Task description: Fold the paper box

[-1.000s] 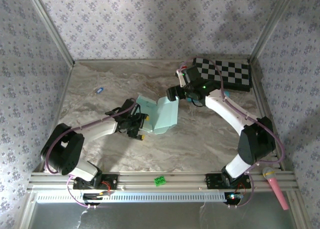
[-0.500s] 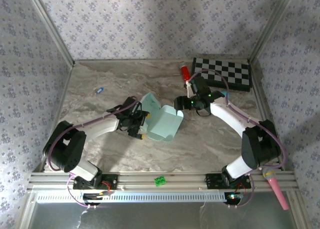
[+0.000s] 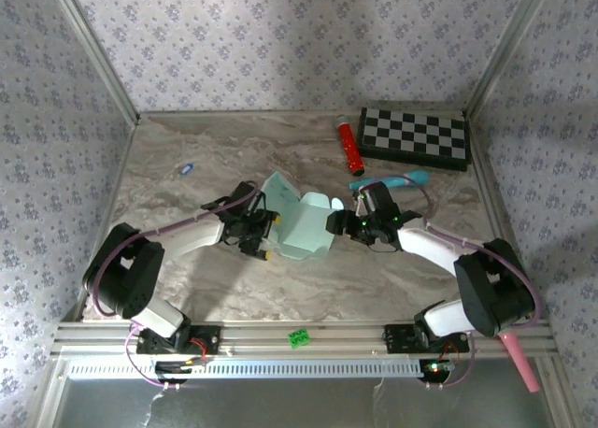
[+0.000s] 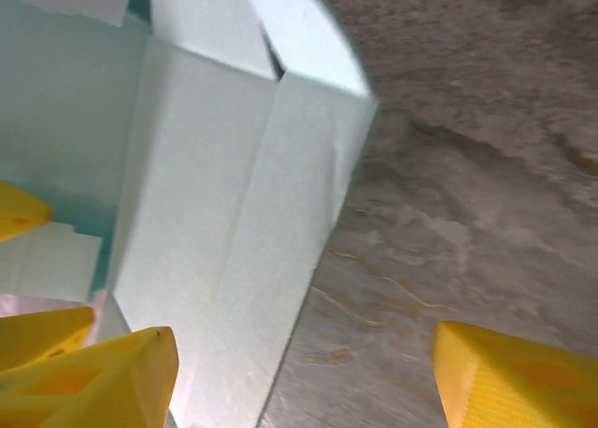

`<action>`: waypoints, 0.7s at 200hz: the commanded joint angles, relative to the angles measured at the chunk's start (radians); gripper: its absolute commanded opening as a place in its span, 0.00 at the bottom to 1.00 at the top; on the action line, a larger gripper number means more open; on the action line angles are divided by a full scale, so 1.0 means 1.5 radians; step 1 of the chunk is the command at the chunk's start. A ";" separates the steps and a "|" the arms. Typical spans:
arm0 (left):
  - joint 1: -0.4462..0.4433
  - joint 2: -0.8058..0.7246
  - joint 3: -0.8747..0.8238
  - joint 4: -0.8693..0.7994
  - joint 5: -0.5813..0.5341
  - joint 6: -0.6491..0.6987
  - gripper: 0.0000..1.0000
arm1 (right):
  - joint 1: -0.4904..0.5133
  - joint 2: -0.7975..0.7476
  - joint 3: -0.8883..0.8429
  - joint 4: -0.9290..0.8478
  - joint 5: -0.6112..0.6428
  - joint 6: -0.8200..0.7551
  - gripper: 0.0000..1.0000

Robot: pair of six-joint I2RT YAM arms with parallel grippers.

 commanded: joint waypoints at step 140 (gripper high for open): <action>0.004 0.003 0.103 -0.107 -0.012 0.098 1.00 | 0.033 0.029 0.165 -0.173 0.103 -0.076 0.12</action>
